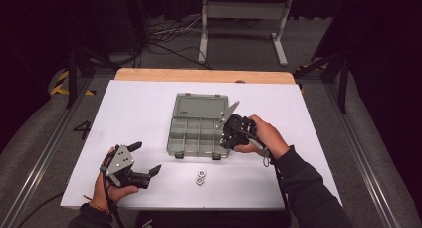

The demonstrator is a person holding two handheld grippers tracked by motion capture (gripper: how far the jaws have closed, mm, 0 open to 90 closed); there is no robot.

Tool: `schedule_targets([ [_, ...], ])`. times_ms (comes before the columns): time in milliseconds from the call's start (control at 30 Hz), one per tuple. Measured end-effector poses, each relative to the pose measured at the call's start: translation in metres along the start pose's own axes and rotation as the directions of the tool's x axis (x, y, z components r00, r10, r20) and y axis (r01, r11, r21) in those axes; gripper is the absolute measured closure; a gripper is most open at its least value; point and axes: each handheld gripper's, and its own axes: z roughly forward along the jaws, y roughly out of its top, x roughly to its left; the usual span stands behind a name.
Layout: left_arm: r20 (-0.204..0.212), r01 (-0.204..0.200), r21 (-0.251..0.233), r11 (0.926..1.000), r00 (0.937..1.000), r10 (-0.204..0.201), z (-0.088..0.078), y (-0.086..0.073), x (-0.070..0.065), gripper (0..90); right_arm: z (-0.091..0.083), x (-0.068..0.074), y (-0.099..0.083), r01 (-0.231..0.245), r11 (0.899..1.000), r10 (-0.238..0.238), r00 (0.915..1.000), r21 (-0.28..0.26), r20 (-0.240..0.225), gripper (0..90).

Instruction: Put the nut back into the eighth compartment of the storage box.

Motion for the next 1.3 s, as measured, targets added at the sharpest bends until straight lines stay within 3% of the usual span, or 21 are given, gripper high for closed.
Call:
schedule_targets([
  [700,0.002,-0.005,0.0,1.0,1.0,0.005,0.001,0.0,-0.001,4.0,0.02,-0.009,-0.001,-0.03,0.999,0.03,0.9995,0.032,-0.007,69.7],
  [833,0.014,0.002,0.003,1.0,0.9999,-0.002,0.001,0.0,0.0,4.0,0.018,-0.008,-0.002,-0.029,1.0,0.029,0.9995,0.01,-0.01,64.8],
  [1133,0.018,0.004,0.002,1.0,0.9998,-0.004,0.001,0.0,0.0,4.0,0.008,0.001,-0.004,-0.009,0.998,0.008,0.9997,-0.062,-0.025,63.7],
  [1200,0.016,0.004,0.001,1.0,0.9999,-0.004,0.001,-0.001,0.0,4.0,0.001,0.011,-0.005,0.019,0.995,-0.024,0.9985,-0.099,-0.049,63.2],
  [1267,0.016,0.005,0.001,1.0,0.9999,-0.005,0.001,-0.001,0.0,4.0,0.0,0.014,-0.005,0.022,0.994,-0.028,0.998,-0.103,-0.056,62.8],
  [1300,0.018,0.004,0.002,1.0,0.9998,-0.004,0.001,0.0,0.0,4.0,-0.003,0.021,-0.005,0.048,0.991,-0.056,0.9964,-0.123,-0.064,62.2],
])
